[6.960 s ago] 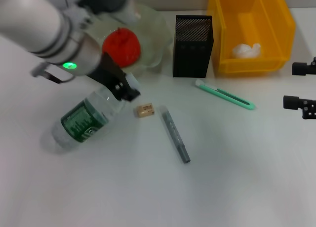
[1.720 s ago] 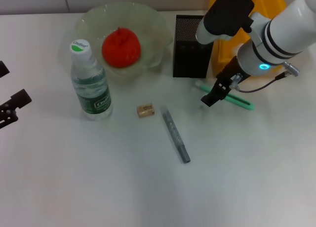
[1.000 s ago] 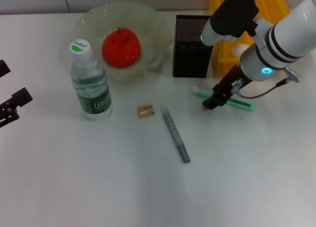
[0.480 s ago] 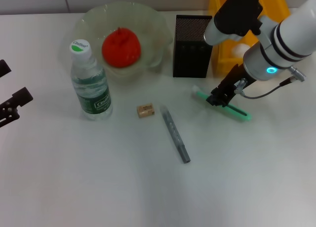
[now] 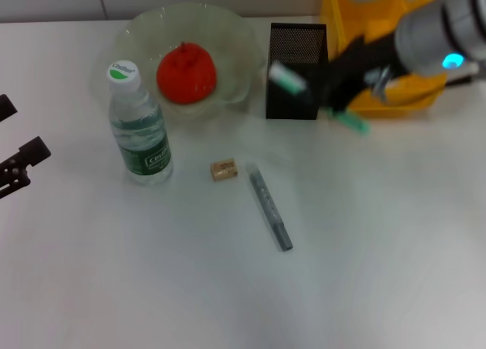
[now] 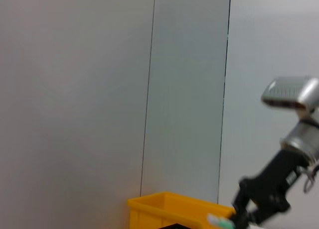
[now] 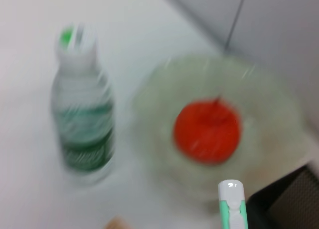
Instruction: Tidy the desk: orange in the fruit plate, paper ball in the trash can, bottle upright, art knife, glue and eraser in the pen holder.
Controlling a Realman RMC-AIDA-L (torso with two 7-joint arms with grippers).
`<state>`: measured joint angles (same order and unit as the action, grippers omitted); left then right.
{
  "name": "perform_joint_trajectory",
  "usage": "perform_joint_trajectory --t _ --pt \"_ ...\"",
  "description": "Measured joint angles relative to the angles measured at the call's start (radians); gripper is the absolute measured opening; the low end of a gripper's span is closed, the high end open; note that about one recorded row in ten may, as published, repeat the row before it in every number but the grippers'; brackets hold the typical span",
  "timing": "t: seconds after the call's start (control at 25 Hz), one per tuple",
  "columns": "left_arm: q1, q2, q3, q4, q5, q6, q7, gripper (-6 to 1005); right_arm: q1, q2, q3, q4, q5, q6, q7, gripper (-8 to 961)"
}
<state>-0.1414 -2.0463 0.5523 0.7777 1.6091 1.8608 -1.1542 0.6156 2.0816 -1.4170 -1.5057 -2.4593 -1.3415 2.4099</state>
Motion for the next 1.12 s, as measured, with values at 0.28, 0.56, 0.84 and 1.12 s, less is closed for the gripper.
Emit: perform_joint_trajectory --t 0.28,0.56,0.84,1.12 --pt "-0.001 -0.002 0.0 -0.003 0.0 0.0 0.007 797 0.001 0.0 0.019 0.043 0.054 0.193 -0.07 199" --pt "-0.002 -0.003 -0.001 -0.011 0.0 0.0 0.011 797 0.033 0.0 0.018 0.258 0.262 0.417 -0.287 218" --pt "0.003 -0.003 -0.002 -0.011 0.0 -0.001 0.013 797 0.041 0.0 0.024 0.412 0.479 0.537 -0.541 236" --pt "-0.001 -0.002 -0.002 -0.011 0.0 -0.007 0.011 797 0.041 0.0 0.084 0.598 0.773 0.562 -0.878 254"
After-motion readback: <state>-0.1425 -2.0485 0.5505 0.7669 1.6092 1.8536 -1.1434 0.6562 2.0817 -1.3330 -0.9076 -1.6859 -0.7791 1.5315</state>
